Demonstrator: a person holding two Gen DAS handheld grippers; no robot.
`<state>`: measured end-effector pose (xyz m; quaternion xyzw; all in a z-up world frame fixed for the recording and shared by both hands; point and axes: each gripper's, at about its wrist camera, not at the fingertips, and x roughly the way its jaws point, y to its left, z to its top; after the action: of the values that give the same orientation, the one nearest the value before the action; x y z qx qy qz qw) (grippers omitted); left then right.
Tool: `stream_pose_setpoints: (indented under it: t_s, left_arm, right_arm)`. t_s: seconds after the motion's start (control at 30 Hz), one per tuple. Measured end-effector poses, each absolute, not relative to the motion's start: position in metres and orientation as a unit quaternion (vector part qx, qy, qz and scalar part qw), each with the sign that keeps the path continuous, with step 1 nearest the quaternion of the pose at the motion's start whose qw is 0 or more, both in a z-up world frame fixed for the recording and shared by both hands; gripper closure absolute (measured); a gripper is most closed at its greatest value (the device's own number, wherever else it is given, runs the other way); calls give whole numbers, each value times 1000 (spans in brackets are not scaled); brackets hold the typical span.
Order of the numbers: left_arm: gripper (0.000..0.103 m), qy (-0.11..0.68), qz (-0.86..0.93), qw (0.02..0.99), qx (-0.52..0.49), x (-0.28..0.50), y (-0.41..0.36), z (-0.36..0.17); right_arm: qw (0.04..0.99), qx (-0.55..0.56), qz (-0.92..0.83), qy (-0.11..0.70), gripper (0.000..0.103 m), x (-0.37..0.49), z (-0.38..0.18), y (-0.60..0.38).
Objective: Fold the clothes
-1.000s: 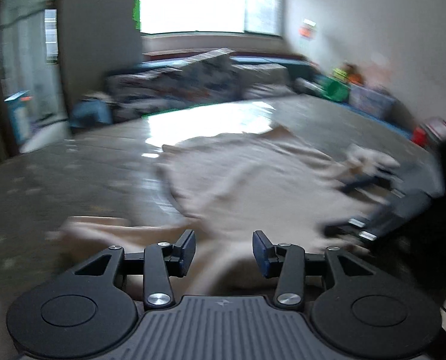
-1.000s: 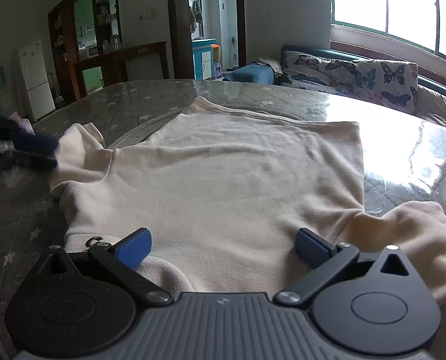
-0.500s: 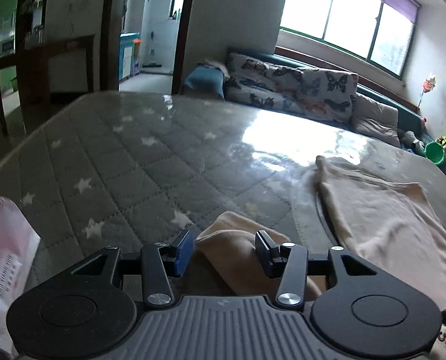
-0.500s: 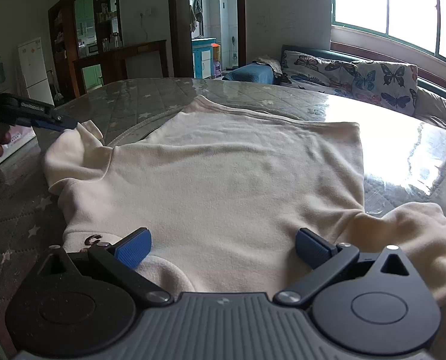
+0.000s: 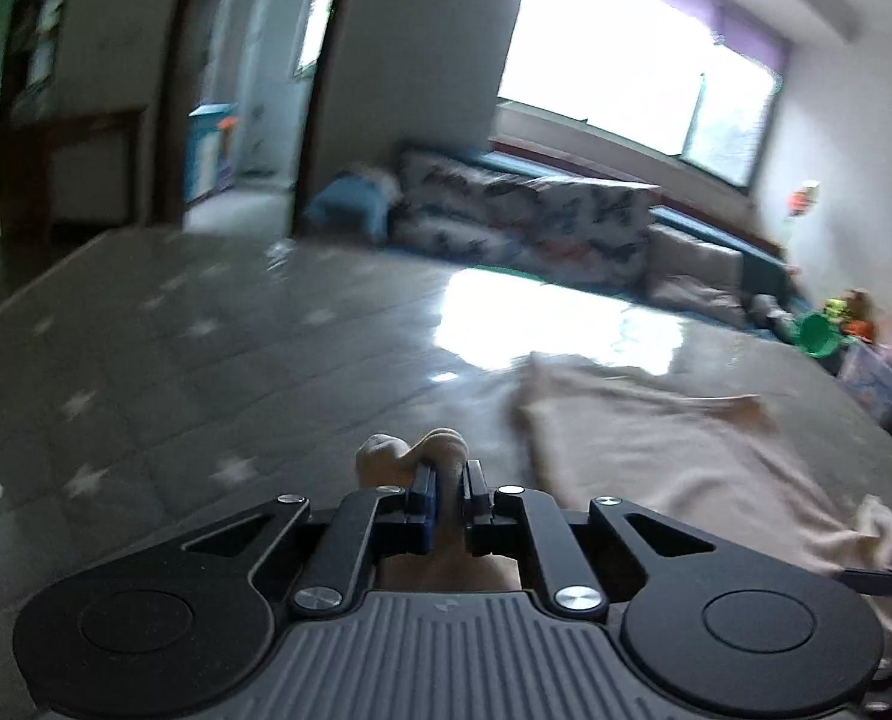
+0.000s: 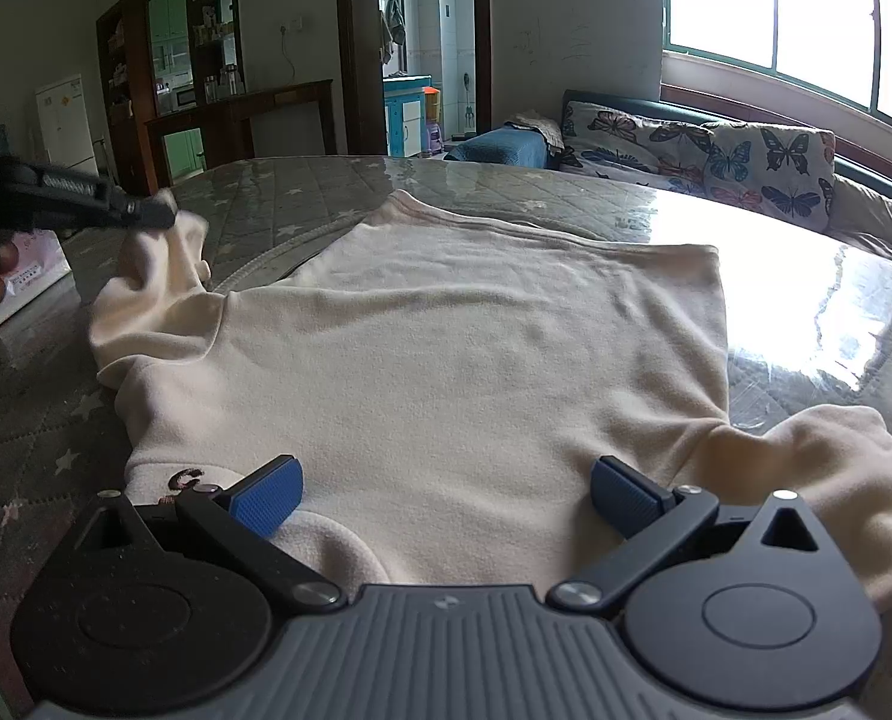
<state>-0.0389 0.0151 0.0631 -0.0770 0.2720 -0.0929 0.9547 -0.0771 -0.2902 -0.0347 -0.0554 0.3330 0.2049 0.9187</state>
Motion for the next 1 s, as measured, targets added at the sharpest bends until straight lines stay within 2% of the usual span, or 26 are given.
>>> stream_pose_setpoints:
  t_s: [0.13,0.2,0.3,0.47,0.73,0.83,0.9,1.0]
  left_arm:
    - [89,264,-172,949,-25,-55,-39,65]
    - [74,271,-211,939,17,-65,-63,59]
    - [72,263,-256,928,66,-81,-81,55]
    - [62,242,-253,933,82,-91,-68,64]
    - [54,291,-202,934,50,-59,-46,58]
    - [56,313,-218,923,44,-49,-50,52]
    - [91,317,-216,923,36,-45,-51,48]
    - [94,291,-176,940,14,-47,-36,54]
  right_arm:
    - [919,-55,205,333,0,-77,-35,-290]
    - [919,-56,205,333,0,-77,-35,-290]
    - [919,-56,205,333,0,-77,-35,-290]
    - [919,-55,205,333,0,-77,-35,-290]
    - [919,-55,205,333,0,-77,-35,-291]
    - [919,-55,205,333,0,-77,-35,-291]
    - [919,-54,206,333,0,-77,-35,-291]
    - [919,-55,205,333,0,-77,-35,-291]
